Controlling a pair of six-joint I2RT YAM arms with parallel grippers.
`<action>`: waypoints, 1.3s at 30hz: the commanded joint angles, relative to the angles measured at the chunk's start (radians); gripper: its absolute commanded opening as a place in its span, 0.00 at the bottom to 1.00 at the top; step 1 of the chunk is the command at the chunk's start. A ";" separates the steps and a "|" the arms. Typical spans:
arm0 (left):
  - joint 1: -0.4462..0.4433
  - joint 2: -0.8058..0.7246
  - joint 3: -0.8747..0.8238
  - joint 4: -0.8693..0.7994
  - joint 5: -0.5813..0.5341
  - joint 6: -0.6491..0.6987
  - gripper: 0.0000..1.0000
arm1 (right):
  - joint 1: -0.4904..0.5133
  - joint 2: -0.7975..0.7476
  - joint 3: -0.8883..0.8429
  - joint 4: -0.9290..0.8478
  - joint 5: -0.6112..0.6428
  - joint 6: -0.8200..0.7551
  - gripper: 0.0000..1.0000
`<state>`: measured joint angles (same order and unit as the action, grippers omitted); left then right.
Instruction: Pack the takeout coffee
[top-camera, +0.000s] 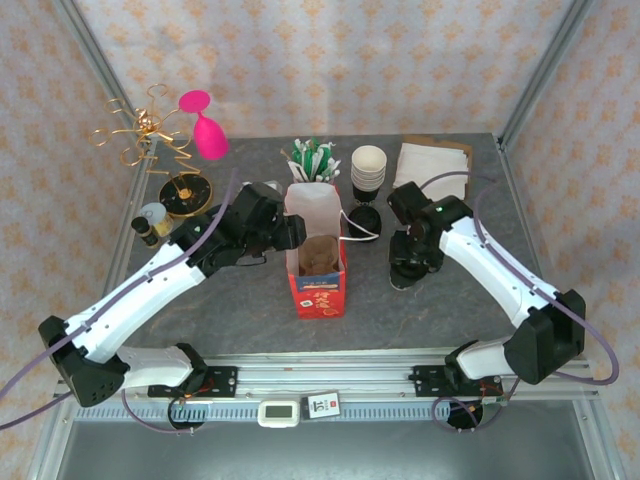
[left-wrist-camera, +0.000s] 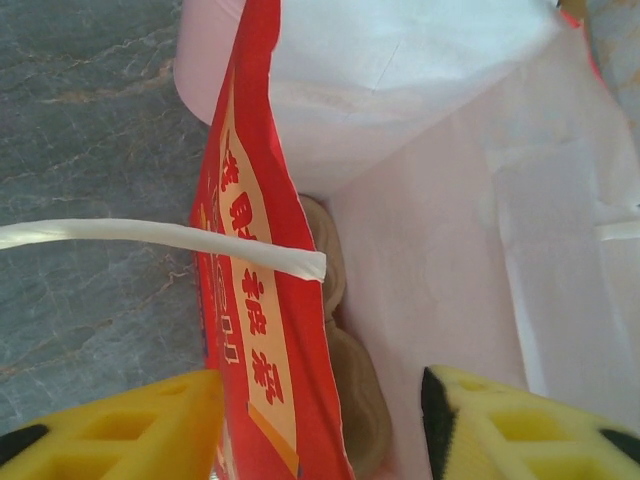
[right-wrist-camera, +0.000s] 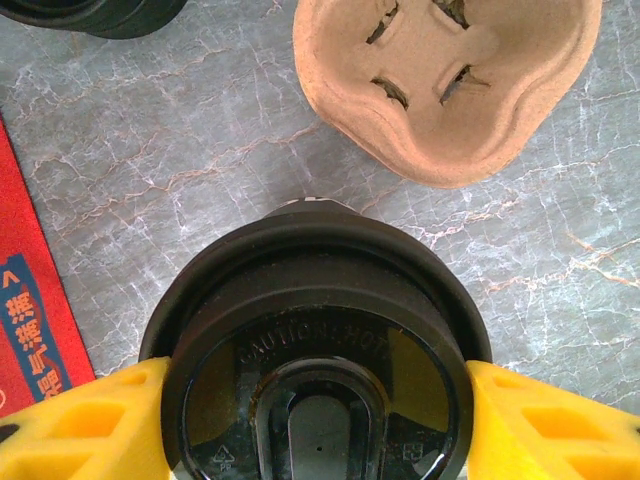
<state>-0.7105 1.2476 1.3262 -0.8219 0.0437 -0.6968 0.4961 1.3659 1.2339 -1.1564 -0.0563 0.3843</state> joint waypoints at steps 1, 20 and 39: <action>0.009 0.023 0.053 -0.044 -0.041 0.032 0.46 | -0.006 -0.031 0.045 -0.054 0.019 0.015 0.61; 0.065 0.053 0.137 -0.169 -0.162 0.103 0.00 | 0.036 0.002 0.210 -0.138 -0.017 0.010 0.58; 0.181 0.042 0.106 -0.157 -0.132 0.169 0.00 | 0.179 0.080 0.418 -0.152 -0.078 0.067 0.56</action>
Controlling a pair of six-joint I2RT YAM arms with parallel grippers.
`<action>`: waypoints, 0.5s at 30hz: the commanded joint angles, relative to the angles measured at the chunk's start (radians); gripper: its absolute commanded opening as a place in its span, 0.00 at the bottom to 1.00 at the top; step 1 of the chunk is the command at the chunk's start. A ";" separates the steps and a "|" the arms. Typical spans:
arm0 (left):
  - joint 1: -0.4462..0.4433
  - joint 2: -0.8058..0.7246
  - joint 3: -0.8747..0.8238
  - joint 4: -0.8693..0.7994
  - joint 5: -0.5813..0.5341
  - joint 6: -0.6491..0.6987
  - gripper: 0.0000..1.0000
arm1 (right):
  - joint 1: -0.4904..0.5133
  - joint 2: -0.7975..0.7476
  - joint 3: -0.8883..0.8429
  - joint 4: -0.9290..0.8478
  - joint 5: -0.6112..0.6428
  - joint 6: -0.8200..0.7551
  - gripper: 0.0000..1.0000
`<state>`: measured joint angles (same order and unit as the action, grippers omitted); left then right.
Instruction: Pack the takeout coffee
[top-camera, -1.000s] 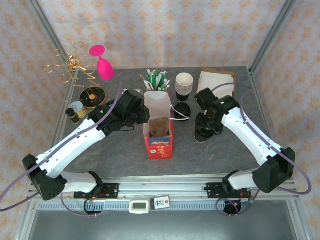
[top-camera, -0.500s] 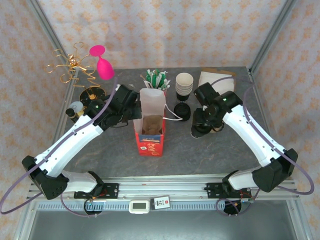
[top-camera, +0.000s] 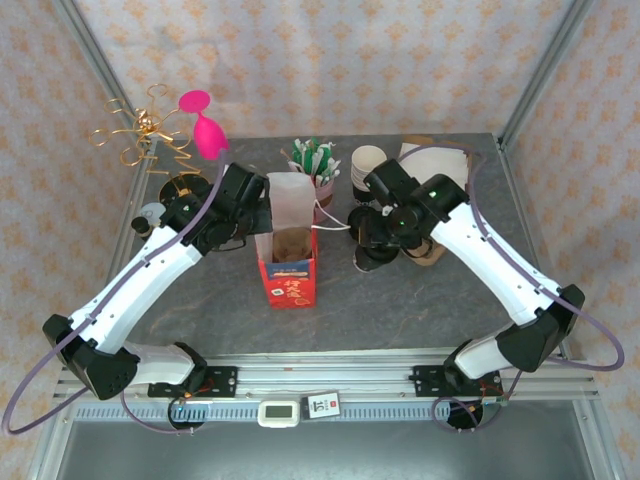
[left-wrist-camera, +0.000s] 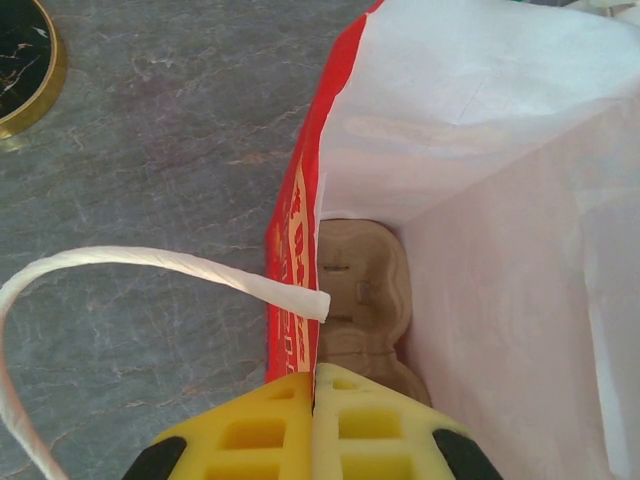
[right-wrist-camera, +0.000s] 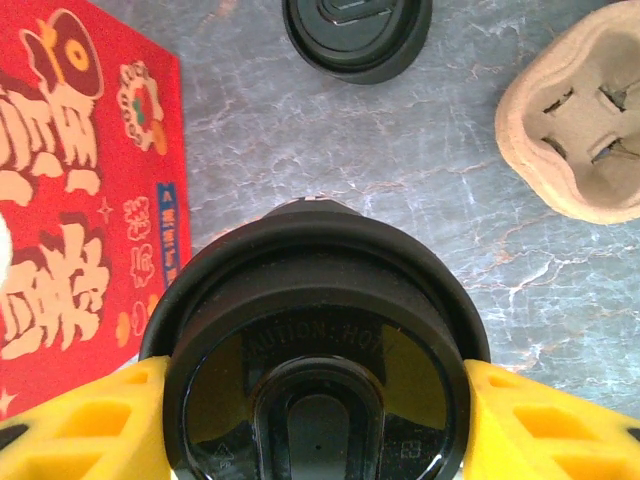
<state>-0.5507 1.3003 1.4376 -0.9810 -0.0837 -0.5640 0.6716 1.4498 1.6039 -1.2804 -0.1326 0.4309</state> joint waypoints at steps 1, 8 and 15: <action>0.028 -0.010 0.000 -0.002 -0.006 0.040 0.00 | 0.003 -0.003 0.056 -0.028 -0.006 0.021 0.56; 0.085 0.014 0.053 -0.020 -0.018 0.091 0.00 | 0.006 0.014 0.109 -0.027 -0.045 0.024 0.56; 0.112 0.053 0.103 -0.013 0.002 0.122 0.00 | 0.025 0.044 0.195 -0.028 -0.070 0.042 0.54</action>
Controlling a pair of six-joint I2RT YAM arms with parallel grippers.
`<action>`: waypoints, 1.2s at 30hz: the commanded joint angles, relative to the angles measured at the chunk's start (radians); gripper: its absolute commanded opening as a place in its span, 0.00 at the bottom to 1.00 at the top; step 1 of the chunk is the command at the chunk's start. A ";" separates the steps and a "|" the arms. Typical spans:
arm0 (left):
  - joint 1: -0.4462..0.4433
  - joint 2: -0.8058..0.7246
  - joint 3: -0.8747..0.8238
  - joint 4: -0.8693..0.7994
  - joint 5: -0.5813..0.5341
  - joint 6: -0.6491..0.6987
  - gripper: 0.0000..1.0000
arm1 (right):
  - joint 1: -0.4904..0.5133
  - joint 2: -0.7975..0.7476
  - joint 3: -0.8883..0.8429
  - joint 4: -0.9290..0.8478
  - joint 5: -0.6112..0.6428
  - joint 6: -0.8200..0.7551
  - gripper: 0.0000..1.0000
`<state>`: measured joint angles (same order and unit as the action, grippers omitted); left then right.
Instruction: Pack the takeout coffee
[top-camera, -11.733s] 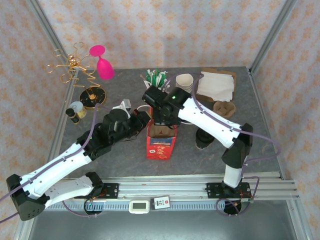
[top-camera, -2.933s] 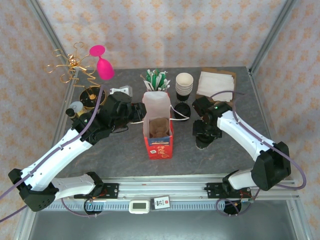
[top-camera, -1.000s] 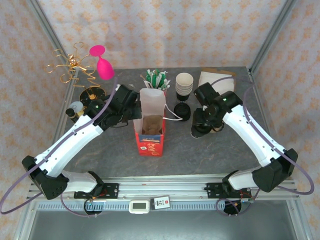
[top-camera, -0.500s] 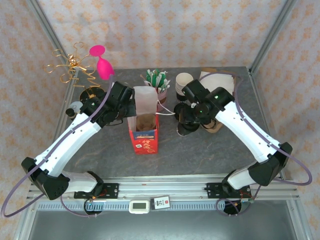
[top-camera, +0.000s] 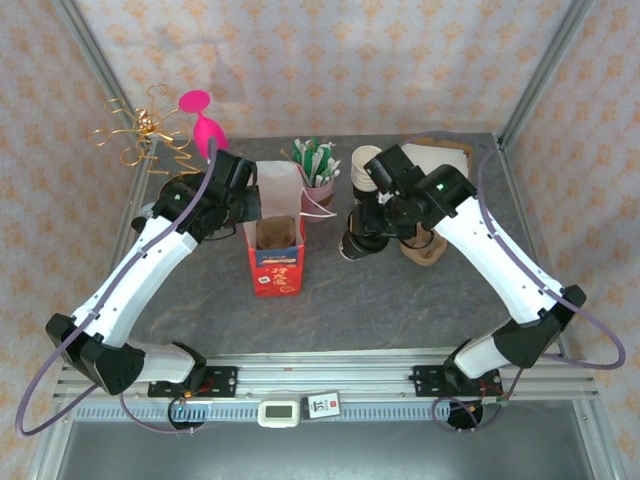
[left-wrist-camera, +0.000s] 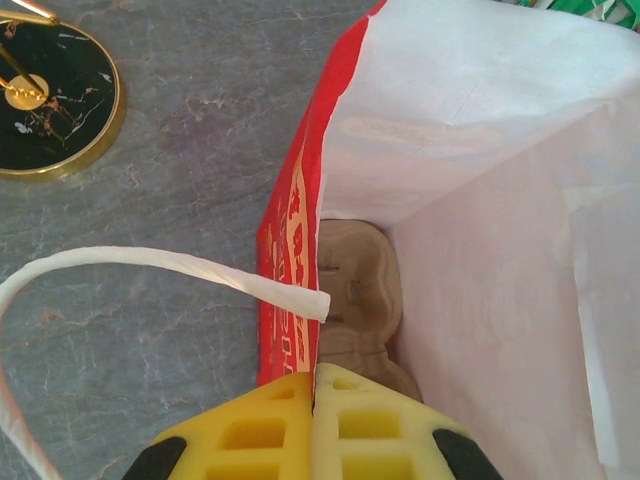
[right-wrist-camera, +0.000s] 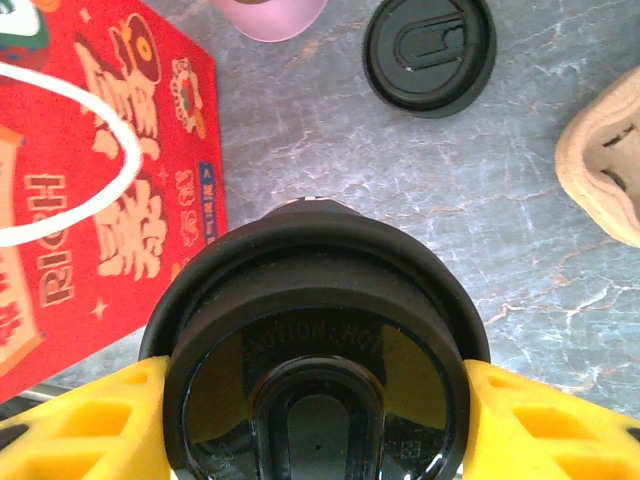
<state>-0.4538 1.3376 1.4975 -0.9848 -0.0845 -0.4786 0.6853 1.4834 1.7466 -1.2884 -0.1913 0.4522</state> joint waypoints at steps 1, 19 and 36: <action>0.016 0.021 0.049 -0.011 0.000 0.039 0.00 | 0.016 0.015 0.062 -0.020 -0.013 0.021 0.54; 0.046 0.055 0.083 -0.005 0.022 0.069 0.00 | 0.039 0.012 0.212 -0.022 -0.077 0.059 0.52; 0.046 0.040 0.056 0.018 0.056 0.054 0.00 | 0.052 0.066 0.389 -0.021 -0.160 0.076 0.49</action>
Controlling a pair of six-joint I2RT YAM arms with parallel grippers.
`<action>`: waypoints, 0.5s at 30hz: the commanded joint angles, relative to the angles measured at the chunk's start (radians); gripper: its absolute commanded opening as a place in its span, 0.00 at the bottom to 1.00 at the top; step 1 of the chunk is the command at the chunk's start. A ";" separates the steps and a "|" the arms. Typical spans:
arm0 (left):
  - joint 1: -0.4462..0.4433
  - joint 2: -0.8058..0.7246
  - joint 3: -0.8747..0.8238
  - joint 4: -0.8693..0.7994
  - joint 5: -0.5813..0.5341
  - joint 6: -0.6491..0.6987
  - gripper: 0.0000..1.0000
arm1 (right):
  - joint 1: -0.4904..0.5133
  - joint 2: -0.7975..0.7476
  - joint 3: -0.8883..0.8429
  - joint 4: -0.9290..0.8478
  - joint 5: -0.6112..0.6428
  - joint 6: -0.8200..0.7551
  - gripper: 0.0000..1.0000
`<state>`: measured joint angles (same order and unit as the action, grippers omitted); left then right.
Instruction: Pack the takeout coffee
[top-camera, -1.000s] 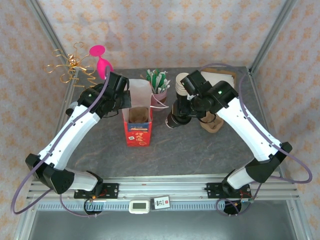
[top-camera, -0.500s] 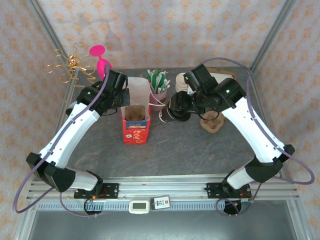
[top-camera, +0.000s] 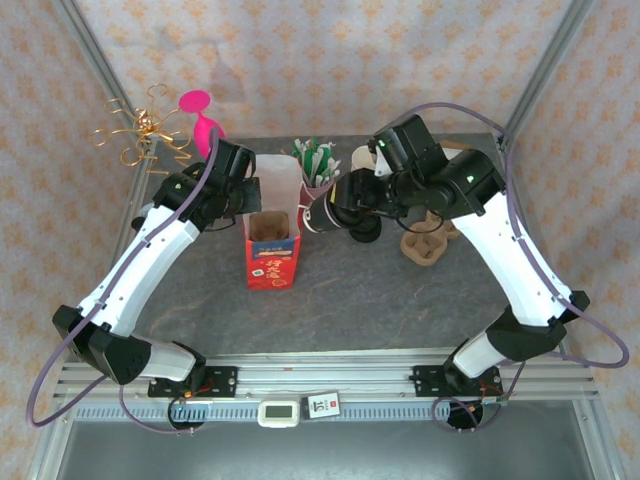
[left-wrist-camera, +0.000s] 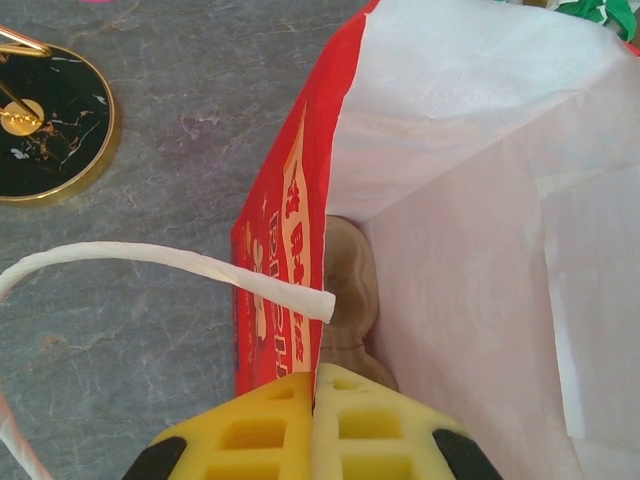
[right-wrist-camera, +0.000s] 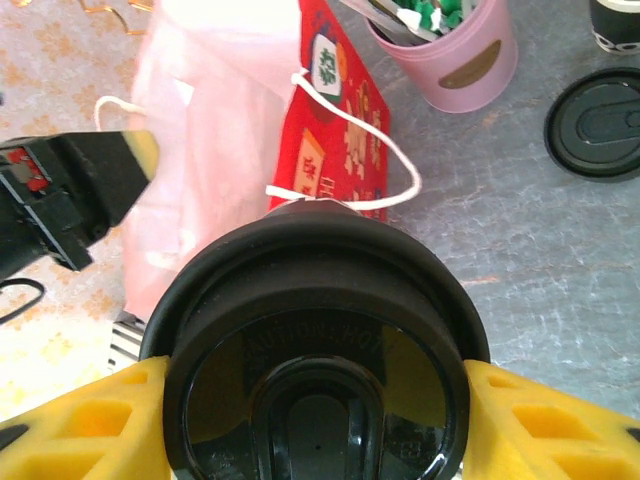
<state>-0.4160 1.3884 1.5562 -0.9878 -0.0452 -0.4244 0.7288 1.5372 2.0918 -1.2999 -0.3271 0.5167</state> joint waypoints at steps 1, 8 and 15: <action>0.009 -0.010 -0.002 0.024 0.022 -0.002 0.00 | 0.010 0.018 0.056 -0.009 -0.033 0.012 0.49; 0.008 -0.017 -0.015 0.068 0.066 -0.031 0.00 | 0.015 0.064 0.126 -0.007 -0.066 0.022 0.48; 0.008 -0.020 -0.012 0.106 0.101 -0.078 0.00 | 0.025 0.115 0.182 -0.009 -0.085 0.027 0.47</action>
<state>-0.4160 1.3880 1.5471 -0.9272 0.0288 -0.4709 0.7448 1.6352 2.2295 -1.3048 -0.3927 0.5320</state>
